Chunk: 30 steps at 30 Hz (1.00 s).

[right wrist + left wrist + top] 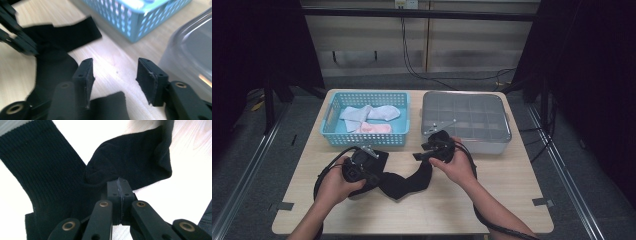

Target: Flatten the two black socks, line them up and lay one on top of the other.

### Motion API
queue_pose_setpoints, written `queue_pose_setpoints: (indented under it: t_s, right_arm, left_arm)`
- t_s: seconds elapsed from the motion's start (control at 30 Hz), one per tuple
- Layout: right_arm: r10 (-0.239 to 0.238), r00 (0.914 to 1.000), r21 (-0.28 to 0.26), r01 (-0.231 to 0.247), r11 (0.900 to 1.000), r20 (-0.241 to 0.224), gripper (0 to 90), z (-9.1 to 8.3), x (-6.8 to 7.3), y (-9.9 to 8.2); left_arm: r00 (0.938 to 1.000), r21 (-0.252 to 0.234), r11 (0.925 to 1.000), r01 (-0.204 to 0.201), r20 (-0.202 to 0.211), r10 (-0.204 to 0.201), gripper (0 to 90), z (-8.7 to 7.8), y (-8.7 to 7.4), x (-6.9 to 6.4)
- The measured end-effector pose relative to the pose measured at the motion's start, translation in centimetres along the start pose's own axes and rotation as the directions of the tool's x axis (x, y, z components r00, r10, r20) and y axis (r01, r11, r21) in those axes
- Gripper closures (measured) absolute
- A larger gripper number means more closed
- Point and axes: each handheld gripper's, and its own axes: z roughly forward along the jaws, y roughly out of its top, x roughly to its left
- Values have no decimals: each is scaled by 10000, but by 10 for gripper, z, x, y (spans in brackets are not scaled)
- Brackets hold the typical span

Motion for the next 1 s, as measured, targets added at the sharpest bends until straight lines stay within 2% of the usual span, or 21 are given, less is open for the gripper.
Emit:
queue_pose_setpoints:
  t_s: [0.03, 0.1, 0.17, 0.27, 0.33, 0.43, 0.5, 0.57, 0.63, 0.73, 0.8, 0.87, 0.9, 0.97, 1.0]
  right_arm:
    - [25, 9999, 299, -20, 9996, -165, 548, 3, 1, -2]
    - [-196, 9997, 914, 207, 9956, -127, 591, 4, 3, -11]
    - [-157, 9993, 1351, 200, 9906, -328, 620, -2, 6, -22]
    - [-515, 9981, 1787, 569, 9823, -347, 659, -14, 11, -42]
    - [-565, 9980, 1914, 612, 9796, -299, 661, -22, 13, -57]
    - [-306, 9988, 1776, 370, 9834, -386, 706, -34, 14, -75]
    - [-91, 9992, 1773, 157, 9840, -380, 729, -38, 14, -84]
    - [51, 9993, 1792, 16, 9838, -370, 715, -40, 12, -89]
    - [123, 9997, 1472, -90, 9891, -215, 668, -40, 9, -89]
    - [307, 9995, 1010, -301, 9944, -40, 611, -42, 5, -78]
    - [512, 9985, 845, -494, 9952, -190, 617, -36, 1, -69]
    - [335, 9994, 1110, -328, 9933, -49, 624, -25, 0, -62]
    - [274, 9996, 1451, -276, 9890, 32, 624, -19, 0, -61]
    - [346, 9994, 1775, -356, 9835, 86, 646, -8, 0, -60]
    - [150, 9997, 1941, -185, 9808, 194, 660, -5, -1, -61]
  left_arm:
    - [10000, -48, 10000, 26, -34, -27, 896, 1, -1, 0]
    - [10000, -44, 10000, -12, -46, 12, 896, 2, -1, 0]
    - [10000, -85, 10000, 48, -65, -49, 895, 3, -2, 0]
    - [9999, -34, 9999, 146, -79, -146, 894, 5, -3, -2]
    - [9999, 34, 9999, 98, -119, -98, 893, 5, -4, -2]
    - [9998, 13, 9999, 162, -132, -161, 893, 8, -4, -5]
    - [9997, 128, 9998, 183, -137, -181, 893, 10, -3, -5]
    - [9997, 136, 9997, 218, -96, -217, 889, 13, -2, -5]
    - [9997, 242, 9995, 226, -112, -223, 877, 14, -2, -5]
    - [9996, 359, 9990, 252, -108, -248, 877, 15, -1, -5]
    - [9997, 371, 9991, 228, -76, -225, 877, 16, -1, -4]
    - [9995, 351, 9989, 324, -54, -322, 877, 16, -2, -4]
    - [9994, 404, 9986, 332, -69, -330, 877, 16, -2, -3]
    - [9993, 441, 9983, 384, -58, -382, 877, 16, -4, -3]
    - [9989, 429, 9980, 454, -98, -450, 878, 15, -5, -3]
